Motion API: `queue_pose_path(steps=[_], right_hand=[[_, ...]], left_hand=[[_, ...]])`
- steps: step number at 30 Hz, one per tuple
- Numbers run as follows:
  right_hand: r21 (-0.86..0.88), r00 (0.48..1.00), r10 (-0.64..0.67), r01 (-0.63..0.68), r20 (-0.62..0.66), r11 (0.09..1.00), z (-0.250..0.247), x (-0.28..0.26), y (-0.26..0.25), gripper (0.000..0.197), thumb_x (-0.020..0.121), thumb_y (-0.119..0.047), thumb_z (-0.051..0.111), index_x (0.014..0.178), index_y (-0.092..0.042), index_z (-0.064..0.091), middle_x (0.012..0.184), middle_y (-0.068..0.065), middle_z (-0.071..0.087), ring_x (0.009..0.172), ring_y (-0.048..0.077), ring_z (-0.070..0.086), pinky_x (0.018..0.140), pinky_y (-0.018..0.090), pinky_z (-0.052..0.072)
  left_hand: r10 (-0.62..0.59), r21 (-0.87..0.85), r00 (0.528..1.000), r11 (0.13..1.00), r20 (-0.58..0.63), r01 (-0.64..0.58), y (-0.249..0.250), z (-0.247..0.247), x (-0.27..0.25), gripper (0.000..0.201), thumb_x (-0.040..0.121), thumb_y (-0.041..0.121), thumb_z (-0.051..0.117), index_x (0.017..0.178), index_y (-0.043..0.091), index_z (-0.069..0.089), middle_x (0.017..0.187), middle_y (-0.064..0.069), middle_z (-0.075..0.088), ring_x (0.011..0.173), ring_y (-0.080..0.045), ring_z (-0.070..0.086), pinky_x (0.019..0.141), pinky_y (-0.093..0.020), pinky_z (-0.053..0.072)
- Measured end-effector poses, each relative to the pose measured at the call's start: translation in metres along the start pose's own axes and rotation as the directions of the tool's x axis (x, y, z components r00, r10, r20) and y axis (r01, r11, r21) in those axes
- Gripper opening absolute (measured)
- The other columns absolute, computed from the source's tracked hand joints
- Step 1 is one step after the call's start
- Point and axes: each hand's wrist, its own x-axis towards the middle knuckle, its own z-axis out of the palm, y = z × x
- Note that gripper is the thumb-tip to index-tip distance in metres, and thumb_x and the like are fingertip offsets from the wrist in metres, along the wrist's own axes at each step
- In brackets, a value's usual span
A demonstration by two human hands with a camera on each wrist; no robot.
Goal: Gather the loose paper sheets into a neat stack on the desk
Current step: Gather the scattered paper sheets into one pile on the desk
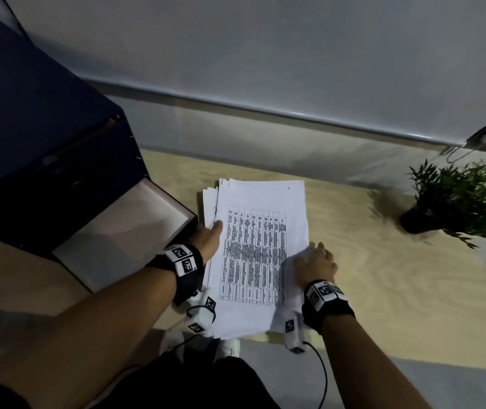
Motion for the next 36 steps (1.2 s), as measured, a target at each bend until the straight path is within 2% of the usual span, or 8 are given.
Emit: queue_pose_path(steps=[4,7,12,19,24,28,32,36], right_hand=[[-0.035,0.974,-0.14,0.148,0.18,0.988,-0.003,0.005,-0.024,0.051,0.083,-0.045,0.047,0.123,-0.013,0.055,0.128,0.017,0.058,0.113,0.034,0.058,0.097,0.036,0.047],[-0.075,0.985,-0.075,0.087,0.159,0.993,-0.01,0.012,-0.029,0.042,0.09,-0.031,0.048,0.123,-0.004,0.05,0.128,0.021,0.057,0.115,0.037,0.058,0.094,0.037,0.047],[0.043,0.999,0.0,-0.002,0.042,0.999,-0.019,0.029,-0.026,0.038,0.095,-0.037,0.045,0.113,-0.007,0.061,0.118,0.023,0.063,0.107,0.04,0.062,0.088,0.04,0.052],[0.14,0.984,0.095,-0.117,0.153,0.983,-0.006,0.027,-0.003,0.052,0.092,-0.044,0.049,0.096,0.005,0.068,0.091,0.025,0.071,0.084,0.037,0.071,0.074,0.038,0.059],[0.048,0.997,-0.061,0.058,0.048,0.997,-0.02,0.034,-0.018,0.035,0.098,-0.02,0.039,0.116,0.002,0.058,0.125,0.026,0.059,0.116,0.039,0.056,0.096,0.039,0.044],[0.102,0.974,-0.204,0.194,0.101,0.976,-0.013,0.054,-0.033,0.038,0.094,-0.027,0.048,0.125,-0.006,0.051,0.127,0.022,0.058,0.116,0.04,0.055,0.091,0.035,0.046],[0.222,0.986,-0.142,0.119,0.091,0.968,-0.005,0.067,-0.03,0.051,0.093,-0.023,0.045,0.141,-0.01,0.039,0.145,0.019,0.045,0.129,0.035,0.048,0.106,0.035,0.041],[0.43,0.967,-0.16,0.061,0.2,0.901,0.015,0.055,-0.031,0.081,0.084,-0.062,0.05,0.147,-0.016,0.03,0.137,0.007,0.047,0.135,0.033,0.043,0.113,0.038,0.034]], left_hand=[[-0.033,0.092,0.998,0.995,0.047,0.029,0.003,0.008,-0.003,0.082,0.091,0.063,0.04,0.151,0.011,0.017,0.154,-0.013,0.035,0.134,-0.034,0.044,0.103,-0.035,0.039],[0.033,0.14,0.999,0.989,0.021,-0.035,0.011,-0.002,0.002,0.068,0.096,0.048,0.043,0.143,-0.001,0.034,0.139,-0.022,0.049,0.119,-0.035,0.056,0.089,-0.034,0.046],[0.072,0.265,0.997,0.961,0.029,-0.078,0.021,-0.011,0.002,0.057,0.098,0.038,0.041,0.124,-0.012,0.05,0.089,-0.017,0.057,0.055,-0.018,0.053,0.029,-0.021,0.036],[-0.059,0.249,0.996,0.968,0.062,0.041,0.011,0.007,0.006,0.057,0.097,0.043,0.042,0.124,-0.007,0.041,0.115,-0.017,0.053,0.099,-0.026,0.057,0.064,-0.025,0.041],[-0.004,0.267,0.999,0.964,0.039,-0.007,0.025,0.004,0.008,0.066,0.095,0.041,0.045,0.14,-0.004,0.027,0.135,-0.02,0.044,0.117,-0.037,0.051,0.078,-0.034,0.047],[0.05,0.266,0.998,0.962,0.041,-0.059,0.042,0.007,0.01,0.067,0.095,0.04,0.045,0.141,-0.001,0.02,0.144,-0.025,0.031,0.128,-0.039,0.038,0.1,-0.039,0.041],[0.087,0.265,0.996,0.96,0.007,-0.086,0.045,0.002,0.013,0.052,0.097,0.033,0.044,0.131,-0.004,0.032,0.135,-0.024,0.04,0.122,-0.04,0.044,0.094,-0.039,0.039],[0.11,0.16,0.994,0.981,0.004,-0.109,0.034,0.006,0.02,0.055,0.088,0.039,0.052,0.124,-0.001,0.043,0.128,-0.016,0.055,0.11,-0.035,0.057,0.09,-0.04,0.05]])
